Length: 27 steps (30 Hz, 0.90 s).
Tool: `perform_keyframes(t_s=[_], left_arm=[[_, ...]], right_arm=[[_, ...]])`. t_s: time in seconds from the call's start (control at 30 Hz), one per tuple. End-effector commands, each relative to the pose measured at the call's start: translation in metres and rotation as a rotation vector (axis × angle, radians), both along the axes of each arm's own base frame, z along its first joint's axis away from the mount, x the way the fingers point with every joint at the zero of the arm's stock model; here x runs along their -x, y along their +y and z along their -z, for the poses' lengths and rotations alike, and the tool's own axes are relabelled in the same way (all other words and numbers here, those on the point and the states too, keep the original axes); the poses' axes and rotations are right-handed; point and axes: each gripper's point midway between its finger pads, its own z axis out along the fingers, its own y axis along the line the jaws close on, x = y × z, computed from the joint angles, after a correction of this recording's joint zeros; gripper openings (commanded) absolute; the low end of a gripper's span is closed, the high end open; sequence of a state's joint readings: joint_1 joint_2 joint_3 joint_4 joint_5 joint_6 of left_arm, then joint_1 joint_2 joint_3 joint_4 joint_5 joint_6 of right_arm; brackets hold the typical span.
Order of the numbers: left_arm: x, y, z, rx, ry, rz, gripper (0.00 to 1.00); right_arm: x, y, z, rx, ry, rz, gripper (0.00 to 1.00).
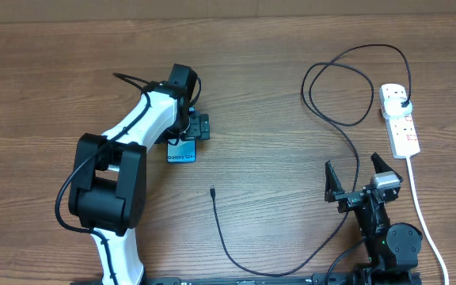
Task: Plug charger to phone and switch on socket
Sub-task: 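Close the left gripper on the phone's top end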
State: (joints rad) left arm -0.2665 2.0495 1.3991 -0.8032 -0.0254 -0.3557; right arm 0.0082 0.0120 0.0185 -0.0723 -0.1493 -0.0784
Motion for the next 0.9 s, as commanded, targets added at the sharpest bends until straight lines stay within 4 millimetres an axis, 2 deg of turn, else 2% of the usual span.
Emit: perform_keyframes(t_s=[0.0,0.23,0.4,0.57,0.7,0.87], left_arm=[[-0.0003,0.0079,0.0018,-0.011,-0.010,0.004,1.00],[0.0015,0.0097,0.0051,-0.009,-0.007,0.001,1.00],[0.0021,0.0095,0.0053,-0.013,-0.005,0.028,0.91],[0.0033,0.0099,0.0057,-0.013,0.000,0.029,0.95],[0.0070,0.0080,0.0084,-0.001,0.011,0.027,0.90],[0.0085,0.0075,0.0099,0.002,0.014,0.028,0.91]], right_arm=[[-0.0002,-0.0009,0.0023,0.002,-0.002,0.004,1.00],[-0.0002,-0.0009,0.0023,0.002,-0.002,0.004,1.00],[-0.0002,-0.0009,0.0023,0.002,-0.002,0.004,1.00],[-0.0002,-0.0009,0.0023,0.002,-0.002,0.004,1.00],[-0.0002,-0.0009,0.0023,0.002,-0.002,0.004,1.00],[-0.0002,-0.0009,0.0023,0.002,-0.002,0.004,1.00]])
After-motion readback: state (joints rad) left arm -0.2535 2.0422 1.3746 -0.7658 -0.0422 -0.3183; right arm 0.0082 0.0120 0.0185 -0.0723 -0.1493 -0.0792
